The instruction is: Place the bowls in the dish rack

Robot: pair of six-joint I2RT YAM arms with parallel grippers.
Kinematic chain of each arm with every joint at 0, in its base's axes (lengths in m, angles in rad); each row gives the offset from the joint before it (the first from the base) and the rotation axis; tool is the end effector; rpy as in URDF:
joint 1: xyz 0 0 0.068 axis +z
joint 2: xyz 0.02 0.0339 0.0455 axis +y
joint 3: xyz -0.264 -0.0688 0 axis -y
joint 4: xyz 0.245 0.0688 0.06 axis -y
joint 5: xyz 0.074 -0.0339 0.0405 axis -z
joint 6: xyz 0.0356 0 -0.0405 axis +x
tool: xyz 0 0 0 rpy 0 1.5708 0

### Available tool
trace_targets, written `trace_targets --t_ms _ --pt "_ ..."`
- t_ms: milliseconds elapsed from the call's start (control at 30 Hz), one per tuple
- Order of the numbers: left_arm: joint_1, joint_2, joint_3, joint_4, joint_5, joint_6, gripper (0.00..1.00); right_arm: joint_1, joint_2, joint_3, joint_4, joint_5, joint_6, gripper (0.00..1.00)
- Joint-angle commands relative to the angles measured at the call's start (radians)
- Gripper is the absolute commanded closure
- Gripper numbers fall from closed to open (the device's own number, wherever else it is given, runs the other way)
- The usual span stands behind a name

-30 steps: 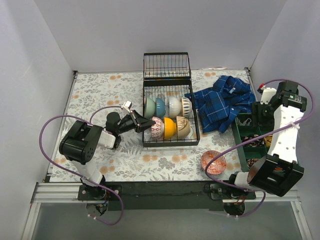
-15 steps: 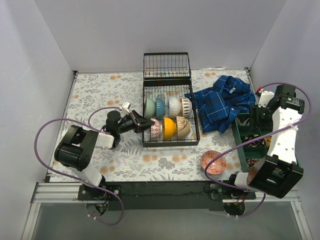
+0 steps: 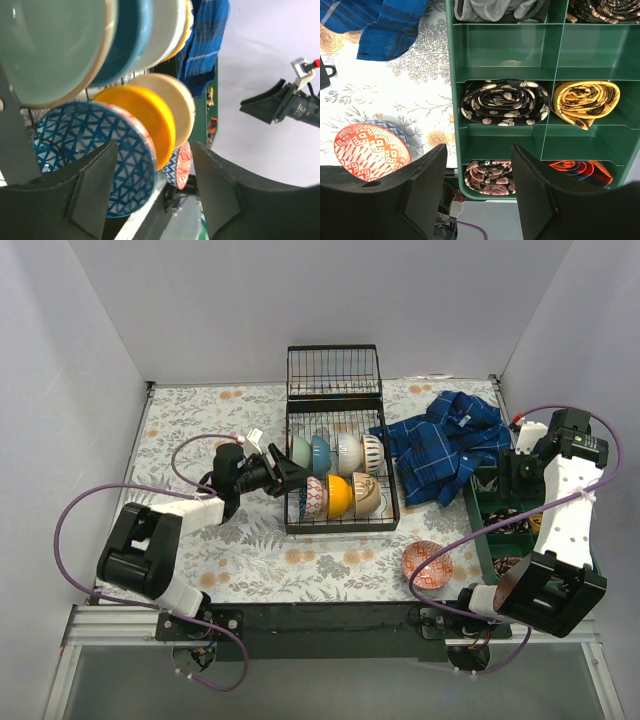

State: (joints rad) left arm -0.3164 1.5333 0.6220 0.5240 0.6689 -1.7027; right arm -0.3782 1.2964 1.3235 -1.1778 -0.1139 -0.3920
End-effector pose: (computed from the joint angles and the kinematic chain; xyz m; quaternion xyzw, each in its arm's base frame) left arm 0.2802 -0.1150 0.1820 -0.3601 0.7201 -0.5911 0.0498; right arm 0.2211 -0.0835 0.3344 -0.0186 0.9763 -0.0266 0.2138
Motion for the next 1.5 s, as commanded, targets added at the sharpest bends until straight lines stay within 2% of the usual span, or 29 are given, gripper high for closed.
trace_targets --t_ms 0,100,200,233,300,333,400,433,467,533,567,600,633,667,767,833,1133,1467 --pt "0.016 -0.148 0.11 -0.353 -0.08 0.265 0.37 0.005 -0.029 0.006 0.006 -0.009 0.002 0.38" --pt "0.043 -0.235 0.16 -0.501 -0.112 0.349 0.36 0.005 -0.036 -0.001 0.007 -0.007 -0.005 0.37" --pt "0.062 -0.324 0.246 -0.694 -0.12 0.52 0.35 0.005 -0.045 0.006 0.013 -0.013 0.002 0.38" --pt "0.062 -0.346 0.263 -0.711 -0.094 0.654 0.35 0.005 -0.049 0.011 0.012 -0.021 0.008 0.37" --pt "0.062 -0.403 0.284 -0.717 0.021 0.8 0.36 0.005 -0.052 0.029 0.012 -0.052 0.033 0.37" --pt "0.06 -0.448 0.298 -0.707 0.198 0.89 0.35 0.005 -0.054 0.037 0.013 -0.061 0.039 0.37" --pt "0.001 -0.457 0.335 -0.725 0.35 1.139 0.29 0.005 -0.054 0.055 0.012 -0.084 0.053 0.37" --pt "-0.12 -0.408 0.449 -0.922 0.345 1.266 0.27 0.005 -0.049 0.084 0.013 -0.089 0.054 0.37" --pt "-0.181 -0.369 0.508 -1.04 0.325 1.543 0.27 0.005 -0.048 0.097 0.015 -0.101 0.054 0.37" --pt "-0.325 -0.277 0.611 -1.296 0.269 1.696 0.27 0.004 -0.039 0.144 0.017 -0.11 0.062 0.37" --pt "-0.366 -0.189 0.677 -1.34 0.25 1.797 0.27 0.004 -0.033 0.163 0.017 -0.115 0.065 0.37" --pt "-0.407 -0.149 0.712 -1.411 0.224 1.833 0.27 0.004 -0.026 0.181 0.017 -0.113 0.071 0.36" --pt "-0.494 -0.113 0.741 -1.432 0.187 1.87 0.28 0.004 -0.026 0.196 0.017 -0.112 0.073 0.36" --pt "-0.531 -0.043 0.778 -1.434 0.119 1.884 0.28 0.004 -0.026 0.222 0.021 -0.113 0.076 0.36" --pt "-0.66 0.051 0.801 -1.372 -0.001 1.928 0.28 0.002 -0.045 0.237 0.047 -0.096 0.111 0.35" --pt "-0.732 0.102 0.817 -1.326 -0.028 1.963 0.28 -0.001 -0.06 0.243 0.053 -0.107 0.119 0.35" --pt "-0.874 0.353 0.998 -1.26 -0.014 2.016 0.3 -0.056 -0.121 0.212 0.058 -0.171 0.142 0.34" --pt "-0.935 0.491 1.042 -1.205 -0.005 2.04 0.34 -0.105 -0.155 0.177 0.061 -0.182 0.142 0.34"
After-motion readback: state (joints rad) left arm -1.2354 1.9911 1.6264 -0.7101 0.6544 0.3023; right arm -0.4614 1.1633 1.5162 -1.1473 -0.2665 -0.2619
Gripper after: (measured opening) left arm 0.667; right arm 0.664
